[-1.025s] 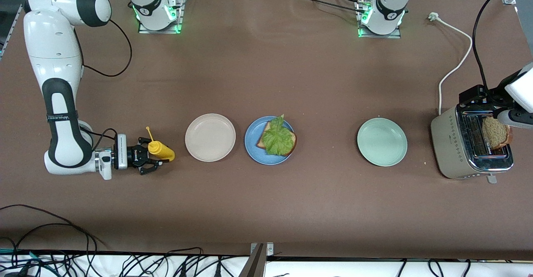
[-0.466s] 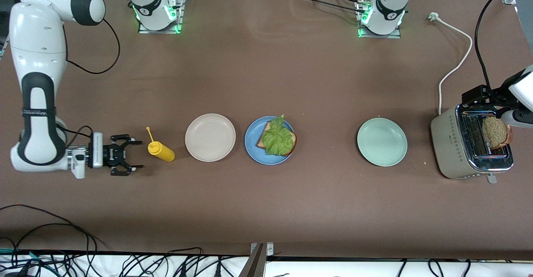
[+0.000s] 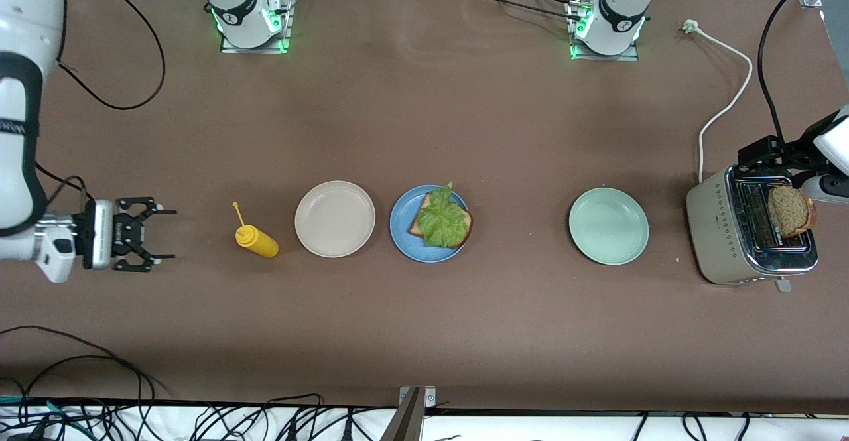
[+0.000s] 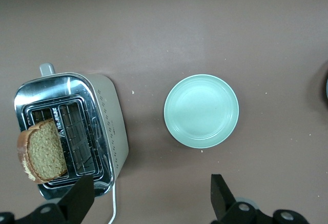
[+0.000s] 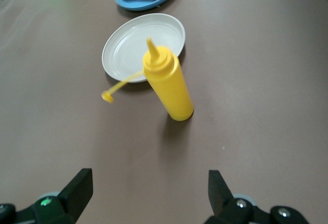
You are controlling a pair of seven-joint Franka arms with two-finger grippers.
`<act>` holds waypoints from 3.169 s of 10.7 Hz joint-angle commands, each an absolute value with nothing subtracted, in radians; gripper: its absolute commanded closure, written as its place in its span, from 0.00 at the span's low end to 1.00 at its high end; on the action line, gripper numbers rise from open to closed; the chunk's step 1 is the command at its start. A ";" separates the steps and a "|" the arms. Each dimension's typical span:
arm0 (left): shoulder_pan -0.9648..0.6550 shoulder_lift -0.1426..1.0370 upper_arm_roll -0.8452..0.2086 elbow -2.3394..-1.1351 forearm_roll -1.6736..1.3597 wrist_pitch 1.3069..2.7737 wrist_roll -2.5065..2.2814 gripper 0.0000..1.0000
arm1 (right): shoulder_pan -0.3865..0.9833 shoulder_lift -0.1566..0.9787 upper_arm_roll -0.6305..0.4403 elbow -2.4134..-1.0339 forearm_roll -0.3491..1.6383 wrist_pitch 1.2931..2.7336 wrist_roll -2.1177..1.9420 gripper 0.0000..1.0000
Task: Make sandwich in blue plate with both arms
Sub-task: 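Withdraw the right gripper away from the mustard bottle, then lower the left gripper into the toaster and grasp the bread slice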
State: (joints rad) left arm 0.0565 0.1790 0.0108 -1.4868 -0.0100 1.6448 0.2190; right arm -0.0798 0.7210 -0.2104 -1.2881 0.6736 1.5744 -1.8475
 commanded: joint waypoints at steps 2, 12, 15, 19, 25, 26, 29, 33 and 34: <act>0.063 0.190 0.008 -1.457 0.003 1.626 0.232 0.00 | 0.032 0.364 -0.199 -1.523 0.403 1.594 -1.084 0.00; 0.090 0.198 0.011 -1.457 0.003 1.626 0.238 0.00 | 0.114 -0.029 -0.092 -1.695 -0.004 1.589 -0.241 0.00; 0.101 0.201 0.011 -1.459 0.002 1.626 0.238 0.00 | 0.107 -0.021 -0.112 -1.663 -0.005 1.552 -0.203 0.00; 0.178 0.277 0.011 -1.413 0.000 1.635 0.303 0.00 | 0.109 -0.012 -0.140 -1.624 -0.002 1.526 -0.195 0.00; 0.339 0.408 0.005 -1.394 0.011 1.819 0.411 0.00 | 0.113 0.003 -0.150 -1.609 -0.049 1.529 -0.198 0.00; 0.347 0.428 0.006 -1.394 0.008 1.824 0.413 0.00 | 0.118 0.002 -0.147 -1.594 -0.046 1.525 -0.192 0.00; 0.373 0.459 0.005 -1.422 -0.001 1.841 0.413 0.00 | 0.123 0.002 -0.135 -1.526 -0.017 1.453 -0.193 0.00; 0.402 0.480 0.006 -1.492 -0.023 1.829 0.397 0.26 | 0.127 -0.009 -0.037 -1.439 0.002 1.304 -0.179 0.00; 0.403 0.479 0.005 -1.494 -0.023 1.795 0.391 0.56 | 0.127 -0.009 -0.028 -1.419 0.009 1.264 -0.179 0.00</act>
State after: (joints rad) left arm 0.3845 0.4860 0.0135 -1.4772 -0.0047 1.8397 0.3969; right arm 0.1276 -0.0106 -0.0674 -1.5029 -0.0046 1.3670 -0.1964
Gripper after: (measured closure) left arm 0.048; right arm 0.000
